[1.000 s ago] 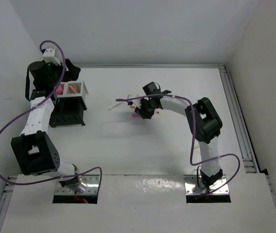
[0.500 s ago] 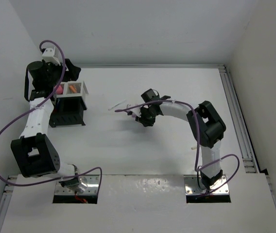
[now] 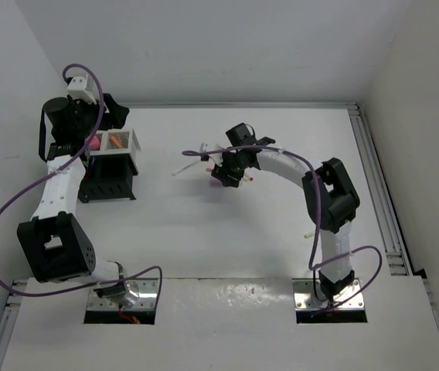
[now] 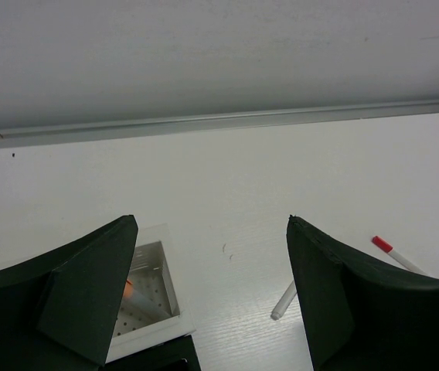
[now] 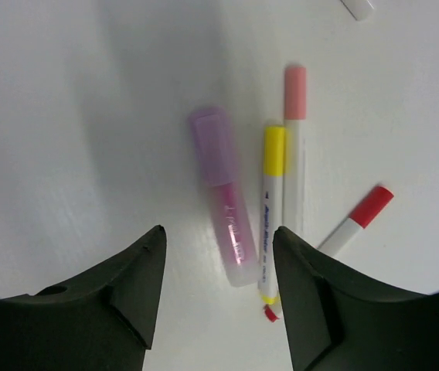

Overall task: Sort the stationery into containers
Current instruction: Pick up the pen from the center of the board.

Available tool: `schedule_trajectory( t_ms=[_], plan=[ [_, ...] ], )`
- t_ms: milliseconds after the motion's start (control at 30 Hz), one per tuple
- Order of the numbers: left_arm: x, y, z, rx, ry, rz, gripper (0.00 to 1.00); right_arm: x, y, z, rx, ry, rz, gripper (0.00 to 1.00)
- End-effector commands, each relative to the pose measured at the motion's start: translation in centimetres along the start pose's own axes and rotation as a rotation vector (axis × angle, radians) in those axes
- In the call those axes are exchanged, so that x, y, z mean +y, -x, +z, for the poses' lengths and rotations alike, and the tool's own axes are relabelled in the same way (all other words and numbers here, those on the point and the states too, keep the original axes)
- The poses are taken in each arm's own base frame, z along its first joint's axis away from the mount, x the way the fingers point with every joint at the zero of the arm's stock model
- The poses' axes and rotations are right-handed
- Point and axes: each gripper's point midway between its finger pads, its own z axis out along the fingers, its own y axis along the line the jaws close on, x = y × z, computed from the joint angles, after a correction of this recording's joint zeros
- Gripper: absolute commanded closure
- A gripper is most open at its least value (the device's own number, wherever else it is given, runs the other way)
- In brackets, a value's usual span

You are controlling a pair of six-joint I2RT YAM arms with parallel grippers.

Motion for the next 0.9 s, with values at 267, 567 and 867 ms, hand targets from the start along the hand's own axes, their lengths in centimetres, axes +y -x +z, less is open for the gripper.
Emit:
schedule_trajectory(
  t_ms=[267,567,867],
  plan=[
    [-0.3,2.3,-0.4,-0.054,-0.015,0.04,0.15,-1.1,-3.1,3.0,0.063,0.039,0.022,0.46],
    [0.0,2.1,-0.2,-0.048,-0.009,0.034,0.15,2.0,-5.0,3.1,0.101,0.101,0.02,0.57],
    [-1.2,2.4,-1.0,-0.055,-0.05,0.064,0.15,5.9,-4.4,1.6,0.095,0.134,0.004,0.87]
  ],
)
